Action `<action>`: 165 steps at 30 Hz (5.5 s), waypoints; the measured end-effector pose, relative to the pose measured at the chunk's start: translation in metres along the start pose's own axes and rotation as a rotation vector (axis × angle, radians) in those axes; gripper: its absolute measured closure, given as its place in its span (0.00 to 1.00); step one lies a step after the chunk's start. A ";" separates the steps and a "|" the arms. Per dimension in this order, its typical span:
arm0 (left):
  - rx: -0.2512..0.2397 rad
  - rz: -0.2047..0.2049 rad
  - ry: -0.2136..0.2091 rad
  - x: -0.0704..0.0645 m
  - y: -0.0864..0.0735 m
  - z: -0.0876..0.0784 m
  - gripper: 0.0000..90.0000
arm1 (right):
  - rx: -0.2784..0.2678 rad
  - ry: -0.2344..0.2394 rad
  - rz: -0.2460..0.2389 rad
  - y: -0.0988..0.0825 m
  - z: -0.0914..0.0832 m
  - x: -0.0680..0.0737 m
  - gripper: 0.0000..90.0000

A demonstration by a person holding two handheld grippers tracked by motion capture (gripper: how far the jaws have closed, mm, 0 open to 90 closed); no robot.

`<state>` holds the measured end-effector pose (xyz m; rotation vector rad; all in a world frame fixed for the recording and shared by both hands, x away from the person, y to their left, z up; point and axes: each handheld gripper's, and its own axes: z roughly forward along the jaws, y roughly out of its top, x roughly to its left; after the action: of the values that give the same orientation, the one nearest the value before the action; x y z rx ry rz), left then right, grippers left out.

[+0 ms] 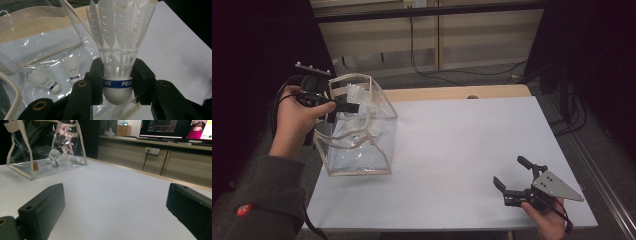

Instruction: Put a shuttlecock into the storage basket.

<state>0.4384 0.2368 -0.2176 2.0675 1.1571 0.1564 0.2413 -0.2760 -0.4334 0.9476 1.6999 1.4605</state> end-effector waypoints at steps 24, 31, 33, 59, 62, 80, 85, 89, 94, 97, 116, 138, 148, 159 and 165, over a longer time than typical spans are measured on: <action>-0.006 -0.033 0.036 0.017 -0.011 0.001 0.72 | -0.004 -0.002 0.000 0.000 0.000 0.000 0.02; -0.004 -0.036 0.042 0.019 -0.014 0.003 0.72 | -0.003 0.000 0.001 0.000 0.000 0.000 0.02; -0.008 -0.039 0.043 0.020 -0.015 0.005 0.72 | -0.001 -0.001 0.001 0.000 0.000 0.000 0.02; 0.006 -0.036 0.041 0.025 -0.025 0.016 0.71 | -0.001 0.002 -0.001 0.000 0.000 0.000 0.02; 0.008 -0.038 0.044 0.025 -0.025 0.017 0.71 | -0.002 0.001 -0.001 0.000 0.000 0.000 0.02; 0.017 -0.039 0.048 0.029 -0.032 0.021 0.71 | -0.005 0.002 0.000 0.000 0.000 0.000 0.02; 0.019 -0.039 0.050 0.029 -0.033 0.022 0.71 | -0.008 0.001 0.000 0.001 0.000 0.000 0.02; 0.019 -0.039 0.050 0.029 -0.033 0.023 0.71 | -0.005 0.002 0.001 0.001 0.000 0.000 0.02; 0.020 -0.040 0.051 0.030 -0.034 0.024 0.71 | -0.004 0.001 0.000 0.000 0.000 0.000 0.02; 0.021 -0.042 0.052 0.030 -0.034 0.025 0.70 | -0.002 0.002 0.001 0.000 0.000 0.000 0.02; 0.033 -0.045 0.052 0.033 -0.039 0.029 0.70 | -0.004 0.005 0.000 0.000 0.001 0.001 0.02; 0.040 -0.056 0.048 0.033 -0.041 0.034 0.69 | -0.004 0.004 -0.001 0.000 0.001 0.001 0.02; 0.044 -0.061 0.049 0.034 -0.043 0.037 0.69 | -0.004 0.003 -0.001 0.000 0.001 0.001 0.02; 0.039 -0.068 0.049 0.034 -0.044 0.037 0.69 | -0.004 0.003 0.000 0.000 0.001 0.001 0.02; 0.039 -0.070 0.052 0.034 -0.044 0.036 0.65 | -0.004 0.003 0.000 0.000 0.001 0.001 0.02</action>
<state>0.4441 0.2568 -0.2807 2.0642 1.2711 0.1558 0.2416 -0.2750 -0.4330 0.9431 1.6984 1.4660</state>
